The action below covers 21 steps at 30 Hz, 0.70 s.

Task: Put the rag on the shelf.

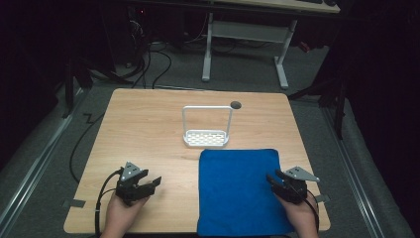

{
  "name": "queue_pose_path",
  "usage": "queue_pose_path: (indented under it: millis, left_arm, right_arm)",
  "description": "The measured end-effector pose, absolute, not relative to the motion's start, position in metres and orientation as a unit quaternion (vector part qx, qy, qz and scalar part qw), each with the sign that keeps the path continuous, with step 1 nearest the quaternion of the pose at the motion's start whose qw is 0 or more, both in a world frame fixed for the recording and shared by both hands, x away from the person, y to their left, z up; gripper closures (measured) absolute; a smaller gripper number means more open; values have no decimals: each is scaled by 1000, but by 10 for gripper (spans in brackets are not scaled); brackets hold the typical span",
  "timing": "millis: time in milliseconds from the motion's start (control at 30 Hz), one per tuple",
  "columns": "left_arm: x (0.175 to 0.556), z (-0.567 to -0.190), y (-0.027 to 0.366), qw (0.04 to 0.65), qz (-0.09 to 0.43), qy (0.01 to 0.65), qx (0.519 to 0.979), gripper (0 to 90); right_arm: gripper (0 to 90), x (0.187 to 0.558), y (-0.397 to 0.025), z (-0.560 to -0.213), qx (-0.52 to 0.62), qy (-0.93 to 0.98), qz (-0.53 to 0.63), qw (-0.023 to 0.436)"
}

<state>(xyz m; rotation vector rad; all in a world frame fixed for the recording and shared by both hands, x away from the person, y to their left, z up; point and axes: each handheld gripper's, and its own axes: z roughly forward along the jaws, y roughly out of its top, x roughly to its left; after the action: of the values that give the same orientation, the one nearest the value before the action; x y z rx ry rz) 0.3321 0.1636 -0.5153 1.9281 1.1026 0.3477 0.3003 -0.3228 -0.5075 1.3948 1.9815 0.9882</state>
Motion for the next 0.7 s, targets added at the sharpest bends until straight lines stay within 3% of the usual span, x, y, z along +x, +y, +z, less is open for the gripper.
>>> queue_pose_path:
  millis: [67,167,233,433,700]
  left_arm:
    - [329,-513,153,433,136,429,781,410]
    - [324,-509,136,443,136,409,786,537]
    - [323,-507,123,459,119,398,785,556]
    - [321,-510,85,457,76,360,810,767]
    - [316,-513,37,440,61,322,836,864]
  right_arm:
    - [604,298,-325,-506,512,732,366,262]
    - [658,295,-327,-505,513,732,370,255]
    - [668,295,-327,-505,512,732,371,253]
    - [682,295,-327,-506,507,737,371,250]
    - [679,295,-326,-508,507,737,372,248]
